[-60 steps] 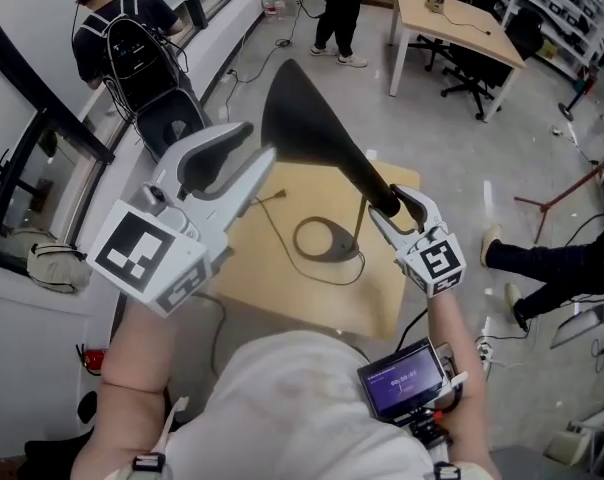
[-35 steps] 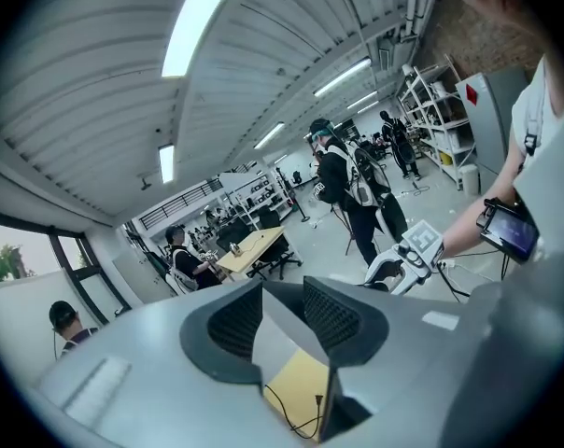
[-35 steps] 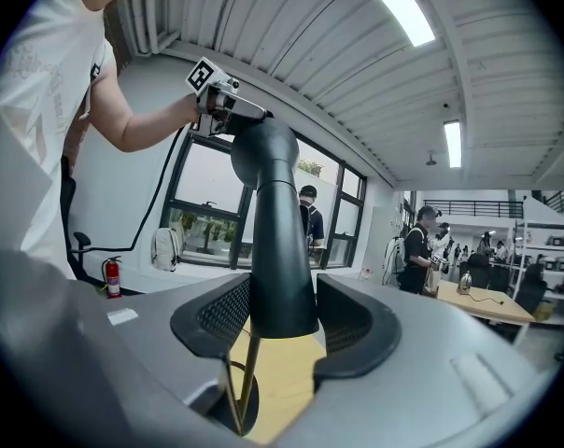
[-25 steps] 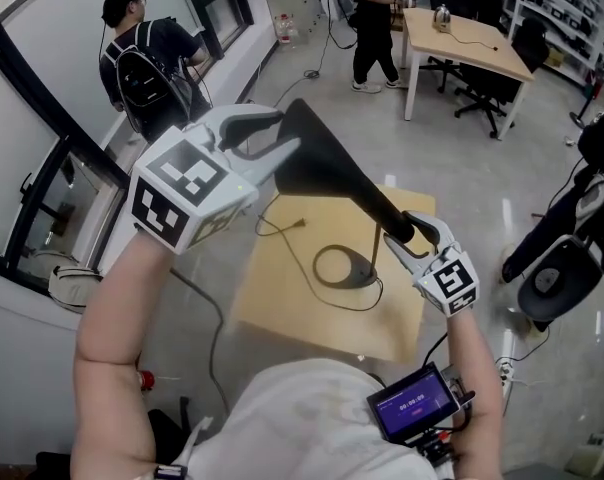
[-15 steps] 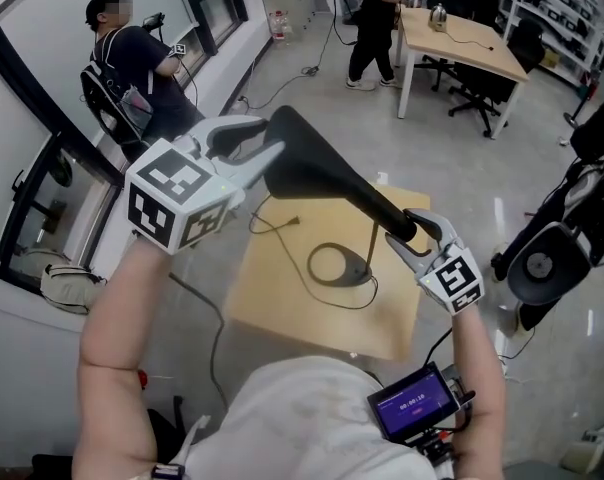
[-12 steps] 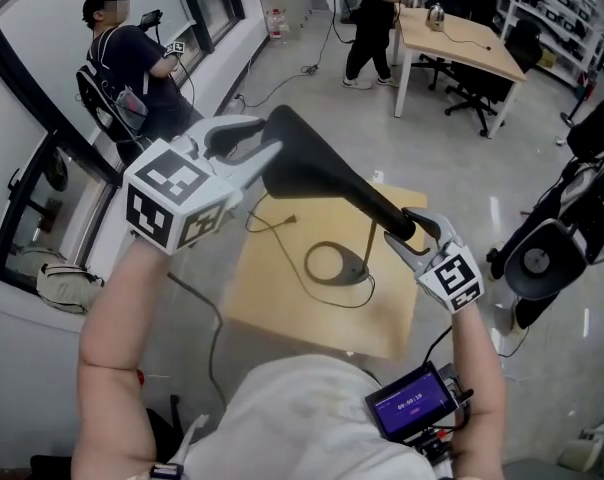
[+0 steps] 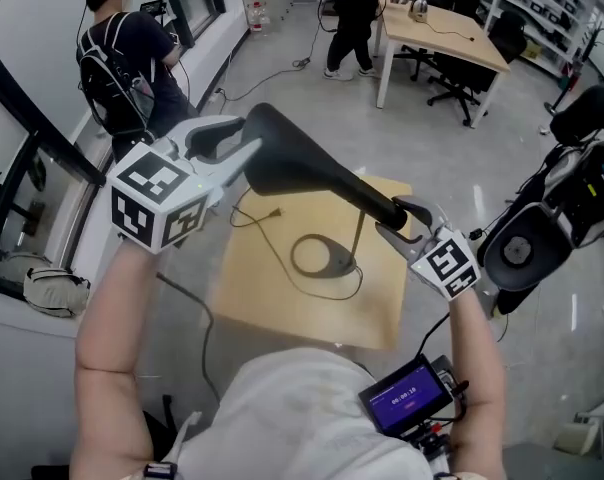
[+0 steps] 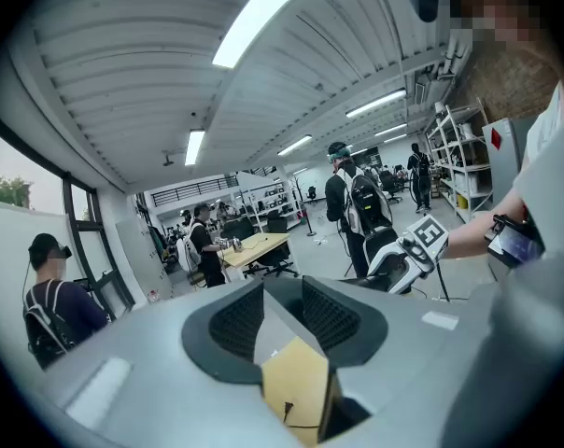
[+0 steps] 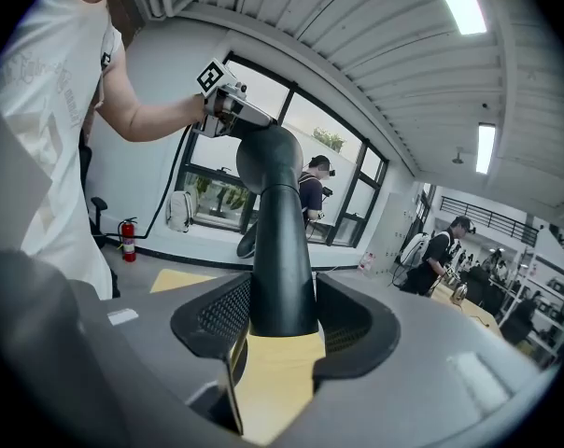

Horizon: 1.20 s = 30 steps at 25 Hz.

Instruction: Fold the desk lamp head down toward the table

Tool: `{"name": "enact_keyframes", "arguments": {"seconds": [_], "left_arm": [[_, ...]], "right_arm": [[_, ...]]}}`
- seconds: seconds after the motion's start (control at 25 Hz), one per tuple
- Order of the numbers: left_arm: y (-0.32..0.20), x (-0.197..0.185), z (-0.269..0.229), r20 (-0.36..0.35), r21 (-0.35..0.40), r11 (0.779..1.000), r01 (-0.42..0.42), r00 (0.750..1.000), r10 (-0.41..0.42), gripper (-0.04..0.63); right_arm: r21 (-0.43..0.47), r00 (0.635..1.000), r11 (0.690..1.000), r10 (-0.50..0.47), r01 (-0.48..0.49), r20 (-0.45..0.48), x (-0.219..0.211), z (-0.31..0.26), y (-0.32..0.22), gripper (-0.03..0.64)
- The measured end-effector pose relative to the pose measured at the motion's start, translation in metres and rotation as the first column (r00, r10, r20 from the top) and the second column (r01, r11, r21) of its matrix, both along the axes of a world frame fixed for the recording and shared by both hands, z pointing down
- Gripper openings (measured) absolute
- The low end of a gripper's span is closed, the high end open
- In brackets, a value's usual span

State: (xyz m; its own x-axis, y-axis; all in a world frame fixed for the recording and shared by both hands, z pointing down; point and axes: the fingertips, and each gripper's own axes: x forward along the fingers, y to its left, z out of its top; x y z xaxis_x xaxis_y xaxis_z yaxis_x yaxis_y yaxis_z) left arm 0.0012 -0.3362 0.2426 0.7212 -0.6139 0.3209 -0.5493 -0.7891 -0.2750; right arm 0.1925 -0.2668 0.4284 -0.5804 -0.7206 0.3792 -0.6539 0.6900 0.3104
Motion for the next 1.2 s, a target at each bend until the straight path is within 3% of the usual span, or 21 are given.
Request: {"name": "enact_keyframes", "arguments": {"seconds": [1.2], "left_arm": [[0.006,-0.04,0.075,-0.096,-0.153,0.987,0.05,0.993,-0.066,0.135]], "right_arm": [[-0.059,0.972,0.998,-0.04,0.027,-0.23,0.002,-0.01,0.026,0.229]]}}
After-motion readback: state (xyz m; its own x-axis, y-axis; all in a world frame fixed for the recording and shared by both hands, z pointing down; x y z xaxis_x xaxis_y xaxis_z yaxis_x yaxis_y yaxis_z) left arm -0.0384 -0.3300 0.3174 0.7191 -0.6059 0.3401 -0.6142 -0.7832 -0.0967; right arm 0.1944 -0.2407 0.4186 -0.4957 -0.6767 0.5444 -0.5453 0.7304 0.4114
